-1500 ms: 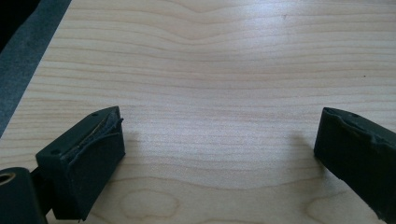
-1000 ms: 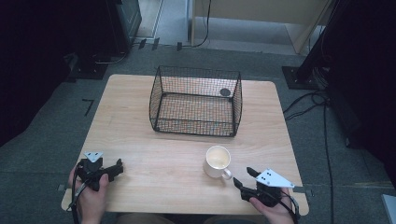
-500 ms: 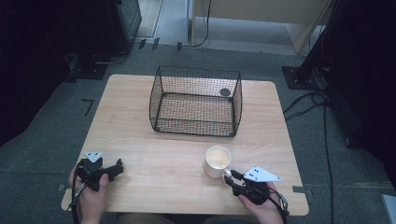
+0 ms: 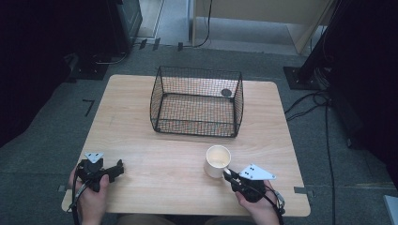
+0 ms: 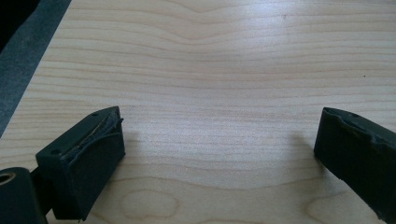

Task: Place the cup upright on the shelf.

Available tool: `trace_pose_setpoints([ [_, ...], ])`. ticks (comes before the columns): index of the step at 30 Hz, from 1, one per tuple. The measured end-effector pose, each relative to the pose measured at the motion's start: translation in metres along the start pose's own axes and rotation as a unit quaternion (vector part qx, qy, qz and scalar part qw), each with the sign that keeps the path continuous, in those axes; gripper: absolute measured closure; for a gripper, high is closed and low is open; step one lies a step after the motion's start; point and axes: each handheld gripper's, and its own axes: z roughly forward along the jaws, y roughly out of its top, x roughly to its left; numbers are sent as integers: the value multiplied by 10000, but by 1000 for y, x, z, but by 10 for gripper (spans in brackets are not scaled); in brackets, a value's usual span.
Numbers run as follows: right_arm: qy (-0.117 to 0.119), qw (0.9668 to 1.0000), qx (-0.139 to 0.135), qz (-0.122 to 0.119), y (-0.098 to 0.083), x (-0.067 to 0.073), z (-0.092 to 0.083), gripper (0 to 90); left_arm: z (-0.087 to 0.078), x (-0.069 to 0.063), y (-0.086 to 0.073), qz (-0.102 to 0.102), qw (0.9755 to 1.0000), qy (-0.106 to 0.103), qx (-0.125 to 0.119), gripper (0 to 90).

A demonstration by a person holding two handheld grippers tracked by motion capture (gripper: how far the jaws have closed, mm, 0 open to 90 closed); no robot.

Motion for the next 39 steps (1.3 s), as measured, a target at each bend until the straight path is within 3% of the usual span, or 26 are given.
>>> trace_pose_setpoints([
  [8, 17, 9998, -67, -175, 13, 3, 4, 808, 0, 0, 0, -1, 10000, 0, -1, 19],
  [13, 70, 9997, -156, -160, 21, 3, 2, 809, 0, 0, 0, 0, 10000, 0, -1, 19],
  [39, 178, 9970, -653, -380, 95, 2, -8, 808, 0, 0, 0, -1, 10000, 0, -1, 19],
])
